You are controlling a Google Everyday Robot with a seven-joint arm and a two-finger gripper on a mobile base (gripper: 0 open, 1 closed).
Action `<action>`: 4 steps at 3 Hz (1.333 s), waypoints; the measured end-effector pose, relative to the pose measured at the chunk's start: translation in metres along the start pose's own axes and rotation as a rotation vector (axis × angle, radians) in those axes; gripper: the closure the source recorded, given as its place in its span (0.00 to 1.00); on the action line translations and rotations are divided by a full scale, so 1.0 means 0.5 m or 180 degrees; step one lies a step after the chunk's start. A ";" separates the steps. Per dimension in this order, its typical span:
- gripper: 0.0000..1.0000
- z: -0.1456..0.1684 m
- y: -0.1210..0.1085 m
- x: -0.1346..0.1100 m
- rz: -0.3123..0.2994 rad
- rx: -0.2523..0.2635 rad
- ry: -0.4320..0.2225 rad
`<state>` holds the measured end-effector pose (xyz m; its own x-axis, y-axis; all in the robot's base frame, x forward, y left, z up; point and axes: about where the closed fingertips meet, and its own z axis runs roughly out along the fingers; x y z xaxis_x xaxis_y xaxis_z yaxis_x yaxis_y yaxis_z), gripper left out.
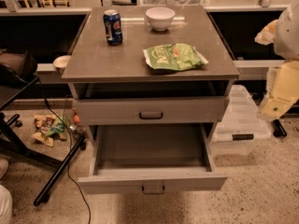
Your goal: Place green jalapeno chip bag into middle drawer
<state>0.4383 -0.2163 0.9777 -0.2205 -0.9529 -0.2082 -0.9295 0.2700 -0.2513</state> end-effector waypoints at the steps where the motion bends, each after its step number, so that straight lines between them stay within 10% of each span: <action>1: 0.00 0.000 0.000 0.000 0.0000 0.0000 0.0000; 2: 0.00 0.018 -0.027 -0.007 0.0088 0.0082 -0.0011; 4: 0.00 0.179 -0.254 -0.037 0.0509 0.0253 -0.0521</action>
Offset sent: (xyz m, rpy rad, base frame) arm 0.0391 0.0010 -0.0162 0.0125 -0.0320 -0.0735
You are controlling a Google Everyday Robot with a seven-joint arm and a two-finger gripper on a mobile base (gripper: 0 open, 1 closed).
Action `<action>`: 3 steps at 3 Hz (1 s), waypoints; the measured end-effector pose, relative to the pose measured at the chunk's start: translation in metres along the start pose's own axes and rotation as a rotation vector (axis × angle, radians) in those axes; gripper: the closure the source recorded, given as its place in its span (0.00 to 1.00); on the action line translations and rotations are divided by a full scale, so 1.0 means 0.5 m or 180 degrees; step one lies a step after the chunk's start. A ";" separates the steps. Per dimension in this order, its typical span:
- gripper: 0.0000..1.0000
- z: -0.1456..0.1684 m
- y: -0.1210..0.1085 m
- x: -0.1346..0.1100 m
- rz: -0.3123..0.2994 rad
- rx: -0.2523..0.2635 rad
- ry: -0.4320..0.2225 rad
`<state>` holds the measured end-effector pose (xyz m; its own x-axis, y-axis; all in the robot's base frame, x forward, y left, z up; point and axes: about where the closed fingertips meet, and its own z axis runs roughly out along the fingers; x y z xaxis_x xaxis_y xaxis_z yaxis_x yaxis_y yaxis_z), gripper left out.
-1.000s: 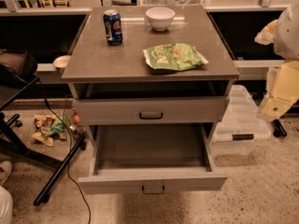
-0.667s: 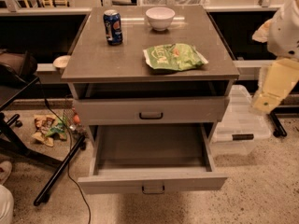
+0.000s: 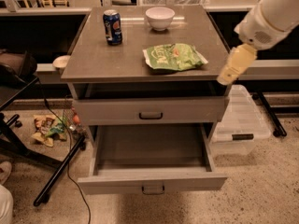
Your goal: Place green jalapeno chip bag into middle drawer
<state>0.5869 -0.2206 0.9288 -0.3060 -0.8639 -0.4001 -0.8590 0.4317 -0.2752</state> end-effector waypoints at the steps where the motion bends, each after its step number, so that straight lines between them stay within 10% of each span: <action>1: 0.00 0.112 -0.065 -0.011 0.0238 -0.0073 -0.0417; 3: 0.00 0.161 -0.075 -0.020 0.0349 -0.0146 -0.0535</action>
Offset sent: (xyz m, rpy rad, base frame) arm 0.0471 0.0044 -0.0343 0.1315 -0.0153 -0.0180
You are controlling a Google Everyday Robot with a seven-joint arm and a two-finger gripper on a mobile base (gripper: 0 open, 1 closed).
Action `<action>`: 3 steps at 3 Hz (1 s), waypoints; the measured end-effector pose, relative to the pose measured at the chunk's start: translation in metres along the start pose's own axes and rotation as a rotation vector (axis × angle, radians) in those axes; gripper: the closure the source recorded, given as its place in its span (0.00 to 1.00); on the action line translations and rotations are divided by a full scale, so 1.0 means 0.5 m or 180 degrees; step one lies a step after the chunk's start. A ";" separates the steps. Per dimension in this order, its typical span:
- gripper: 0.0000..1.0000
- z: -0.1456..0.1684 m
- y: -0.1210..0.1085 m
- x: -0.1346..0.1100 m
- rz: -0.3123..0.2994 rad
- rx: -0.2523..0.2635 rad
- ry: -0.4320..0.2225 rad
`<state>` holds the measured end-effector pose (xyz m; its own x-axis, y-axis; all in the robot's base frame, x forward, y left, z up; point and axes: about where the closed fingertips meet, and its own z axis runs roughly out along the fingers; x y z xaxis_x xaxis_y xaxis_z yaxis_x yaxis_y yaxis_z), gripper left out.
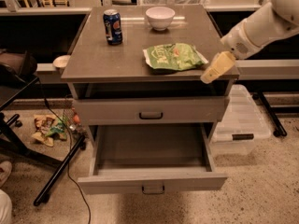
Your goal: Place green jalapeno chip bag into middle drawer
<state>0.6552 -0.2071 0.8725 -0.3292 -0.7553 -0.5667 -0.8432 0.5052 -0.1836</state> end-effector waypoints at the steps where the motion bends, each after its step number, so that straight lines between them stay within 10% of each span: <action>1: 0.00 0.059 -0.034 -0.032 0.0121 -0.0008 -0.0231; 3: 0.00 0.153 -0.083 -0.089 0.0273 0.0019 -0.0375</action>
Offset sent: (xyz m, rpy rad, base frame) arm 0.0962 0.0467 -0.0181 0.2123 -0.0587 -0.0439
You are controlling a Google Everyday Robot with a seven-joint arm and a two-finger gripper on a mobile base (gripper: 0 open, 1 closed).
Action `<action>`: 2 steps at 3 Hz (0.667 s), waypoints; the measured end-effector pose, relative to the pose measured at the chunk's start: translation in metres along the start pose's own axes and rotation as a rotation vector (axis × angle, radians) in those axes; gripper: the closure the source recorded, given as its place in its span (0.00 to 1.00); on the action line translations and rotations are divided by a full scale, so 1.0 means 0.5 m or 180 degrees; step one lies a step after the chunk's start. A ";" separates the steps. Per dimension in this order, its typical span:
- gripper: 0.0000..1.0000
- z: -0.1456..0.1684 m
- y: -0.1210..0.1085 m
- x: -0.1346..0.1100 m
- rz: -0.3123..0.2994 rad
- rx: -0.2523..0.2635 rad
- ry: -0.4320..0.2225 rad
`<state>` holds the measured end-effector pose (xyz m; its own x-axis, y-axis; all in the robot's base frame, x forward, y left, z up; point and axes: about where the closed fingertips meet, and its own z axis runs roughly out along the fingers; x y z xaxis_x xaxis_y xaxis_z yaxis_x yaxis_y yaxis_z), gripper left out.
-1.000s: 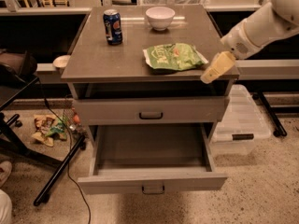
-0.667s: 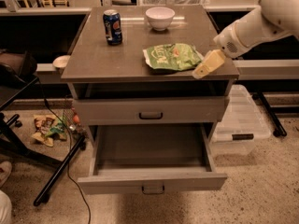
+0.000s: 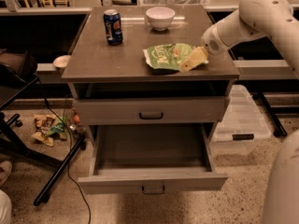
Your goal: Place green jalapeno chip bag into middle drawer
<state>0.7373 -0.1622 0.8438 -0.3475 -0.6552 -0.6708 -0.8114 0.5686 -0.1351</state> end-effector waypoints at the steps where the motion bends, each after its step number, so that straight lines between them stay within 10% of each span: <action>1: 0.18 0.035 -0.018 0.004 0.0125 0.0049 0.0038; 2: 0.41 0.046 -0.036 0.010 0.0253 0.0090 0.0008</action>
Offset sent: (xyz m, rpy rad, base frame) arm 0.0333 -0.0137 -0.0167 0.0543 0.0197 -0.1319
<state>0.7606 -0.1643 0.8260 -0.4115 -0.6088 -0.6783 -0.7676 0.6327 -0.1022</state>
